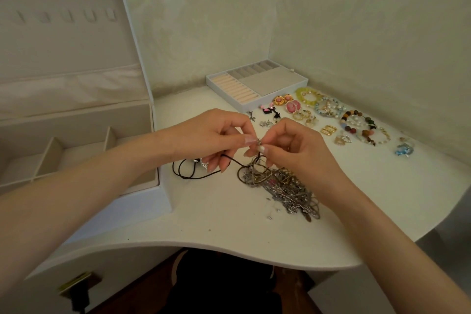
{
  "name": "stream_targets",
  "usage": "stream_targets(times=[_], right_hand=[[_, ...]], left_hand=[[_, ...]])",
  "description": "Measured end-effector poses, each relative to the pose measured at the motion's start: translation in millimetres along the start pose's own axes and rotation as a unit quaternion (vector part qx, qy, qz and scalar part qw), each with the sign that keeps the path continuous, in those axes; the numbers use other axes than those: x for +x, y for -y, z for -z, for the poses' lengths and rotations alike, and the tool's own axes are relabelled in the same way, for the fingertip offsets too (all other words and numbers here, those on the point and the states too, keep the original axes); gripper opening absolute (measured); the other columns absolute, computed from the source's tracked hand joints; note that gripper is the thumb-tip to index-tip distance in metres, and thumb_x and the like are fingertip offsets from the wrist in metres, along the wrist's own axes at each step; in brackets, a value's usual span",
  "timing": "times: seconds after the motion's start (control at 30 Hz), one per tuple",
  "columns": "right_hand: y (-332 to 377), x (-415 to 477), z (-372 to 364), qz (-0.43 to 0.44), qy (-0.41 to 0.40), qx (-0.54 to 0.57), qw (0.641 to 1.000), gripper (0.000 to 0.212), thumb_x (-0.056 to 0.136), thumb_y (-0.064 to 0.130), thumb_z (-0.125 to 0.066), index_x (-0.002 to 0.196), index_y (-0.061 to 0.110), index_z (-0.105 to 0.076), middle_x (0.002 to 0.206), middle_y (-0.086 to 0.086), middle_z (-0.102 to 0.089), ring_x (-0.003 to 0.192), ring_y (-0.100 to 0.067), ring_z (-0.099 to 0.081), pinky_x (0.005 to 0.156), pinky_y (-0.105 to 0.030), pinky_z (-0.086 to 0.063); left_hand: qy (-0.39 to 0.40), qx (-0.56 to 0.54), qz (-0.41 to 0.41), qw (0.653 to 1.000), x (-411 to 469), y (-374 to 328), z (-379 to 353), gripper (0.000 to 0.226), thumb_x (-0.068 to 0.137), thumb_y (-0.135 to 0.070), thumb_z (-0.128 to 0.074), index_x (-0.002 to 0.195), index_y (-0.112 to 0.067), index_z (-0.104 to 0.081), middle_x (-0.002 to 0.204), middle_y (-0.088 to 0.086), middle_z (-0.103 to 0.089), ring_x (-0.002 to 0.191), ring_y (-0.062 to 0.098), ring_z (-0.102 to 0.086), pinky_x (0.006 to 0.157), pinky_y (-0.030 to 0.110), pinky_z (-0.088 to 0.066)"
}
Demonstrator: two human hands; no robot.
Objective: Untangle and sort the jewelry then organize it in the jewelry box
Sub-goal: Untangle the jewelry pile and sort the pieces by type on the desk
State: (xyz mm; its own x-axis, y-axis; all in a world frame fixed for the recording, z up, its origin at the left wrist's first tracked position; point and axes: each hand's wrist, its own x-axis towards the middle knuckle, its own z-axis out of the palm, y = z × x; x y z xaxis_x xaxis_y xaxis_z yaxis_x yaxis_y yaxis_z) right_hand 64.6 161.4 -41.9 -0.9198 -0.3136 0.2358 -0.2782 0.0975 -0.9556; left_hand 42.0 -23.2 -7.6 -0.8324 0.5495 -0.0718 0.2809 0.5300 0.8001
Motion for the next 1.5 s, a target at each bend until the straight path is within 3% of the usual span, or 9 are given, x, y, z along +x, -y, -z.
stream_targets(times=[0.37,0.53,0.67,0.77,0.87,1.07,1.23,1.37,1.5], right_hand=[[-2.5,-1.9,0.3,0.044,-0.07,-0.047,0.996,0.022,0.079,-0.002,-0.071,0.076,0.019,-0.066,0.062,0.014,-0.062,0.058,-0.001,-0.052,0.058,-0.013,-0.043],[-0.6,-4.1,1.1,0.036,-0.08,-0.035,0.996,0.017,0.078,0.001,-0.073,0.074,0.017,-0.068,0.056,0.006,-0.062,0.053,-0.006,-0.054,0.053,-0.015,-0.042],[-0.9,-4.6,2.3,0.026,-0.081,0.015,0.996,0.017,0.08,-0.009,-0.066,0.075,0.008,-0.066,0.057,-0.01,-0.063,0.047,-0.014,-0.057,0.047,-0.021,-0.048],[2.0,-5.8,3.5,0.005,-0.065,0.052,0.997,0.018,0.082,-0.012,-0.061,0.079,0.005,-0.063,0.054,-0.011,-0.063,0.046,-0.017,-0.062,0.049,-0.024,-0.053],[2.7,-5.6,5.4,0.002,-0.045,0.071,0.996,0.022,0.083,-0.015,-0.058,0.084,0.007,-0.063,0.067,-0.008,-0.062,0.055,-0.018,-0.065,0.056,-0.027,-0.056],[-4.4,-2.3,2.4,0.023,-0.047,-0.036,0.998,0.021,0.077,0.0,-0.074,0.082,0.02,-0.067,0.068,0.006,-0.052,0.056,-0.009,-0.046,0.053,-0.018,-0.04],[-6.5,-1.6,0.3,0.07,-0.078,-0.09,0.99,0.022,0.077,0.005,-0.076,0.076,0.026,-0.067,0.065,0.015,-0.054,0.056,-0.003,-0.044,0.054,-0.017,-0.037],[-7.9,-1.7,2.2,0.079,-0.088,-0.088,0.989,0.024,0.076,0.003,-0.076,0.073,0.025,-0.068,0.067,0.012,-0.056,0.058,-0.005,-0.046,0.056,-0.02,-0.038],[-9.4,-1.9,0.8,0.077,-0.081,-0.08,0.991,0.018,0.074,0.003,-0.078,0.07,0.016,-0.065,0.063,0.014,-0.057,0.055,-0.002,-0.044,0.054,-0.018,-0.037]], left_hand=[[-0.008,-0.007,0.003,1.0,-2.2,-0.7,1.5,0.012,0.095,-0.024,-0.051,0.088,-0.022,-0.061,0.046,0.0,-0.056,0.035,0.013,-0.044,0.039,0.015,-0.035],[-0.007,-0.008,0.012,1.0,-2.5,-0.3,2.1,0.007,0.093,-0.024,-0.056,0.088,-0.022,-0.06,0.043,-0.002,-0.054,0.034,0.012,-0.043,0.038,0.016,-0.035],[-0.006,-0.013,0.0,1.0,-2.2,1.1,1.4,0.004,0.092,-0.017,-0.056,0.088,-0.017,-0.058,0.048,-0.001,-0.058,0.036,0.011,-0.045,0.04,0.014,-0.034],[-0.009,-0.018,-0.008,1.0,-1.1,2.3,0.5,0.008,0.093,-0.011,-0.054,0.088,-0.017,-0.057,0.053,-0.002,-0.061,0.04,0.007,-0.049,0.042,0.015,-0.037],[-0.006,-0.023,-0.013,1.0,-0.6,3.4,0.0,0.009,0.092,-0.008,-0.055,0.088,-0.015,-0.057,0.058,0.001,-0.063,0.042,0.007,-0.051,0.045,0.016,-0.04],[-0.002,-0.03,-0.028,0.999,-0.8,1.7,0.7,0.006,0.093,-0.008,-0.054,0.088,-0.01,-0.057,0.059,0.0,-0.064,0.044,0.009,-0.053,0.046,0.018,-0.043],[-0.007,-0.021,-0.033,0.999,-0.6,3.0,0.0,0.007,0.093,-0.011,-0.054,0.087,-0.012,-0.057,0.057,0.0,-0.064,0.043,0.009,-0.052,0.046,0.018,-0.043],[-0.021,0.004,-0.056,0.998,-2.5,4.0,-0.9,0.007,0.09,-0.017,-0.06,0.096,-0.015,-0.059,0.055,0.0,-0.062,0.043,0.015,-0.053,0.046,0.018,-0.043],[-0.035,0.032,-0.08,0.996,-3.1,3.8,-1.2,0.013,0.087,-0.023,-0.062,0.1,-0.018,-0.062,0.05,-0.004,-0.056,0.051,0.036,-0.061,0.046,0.016,-0.044]])
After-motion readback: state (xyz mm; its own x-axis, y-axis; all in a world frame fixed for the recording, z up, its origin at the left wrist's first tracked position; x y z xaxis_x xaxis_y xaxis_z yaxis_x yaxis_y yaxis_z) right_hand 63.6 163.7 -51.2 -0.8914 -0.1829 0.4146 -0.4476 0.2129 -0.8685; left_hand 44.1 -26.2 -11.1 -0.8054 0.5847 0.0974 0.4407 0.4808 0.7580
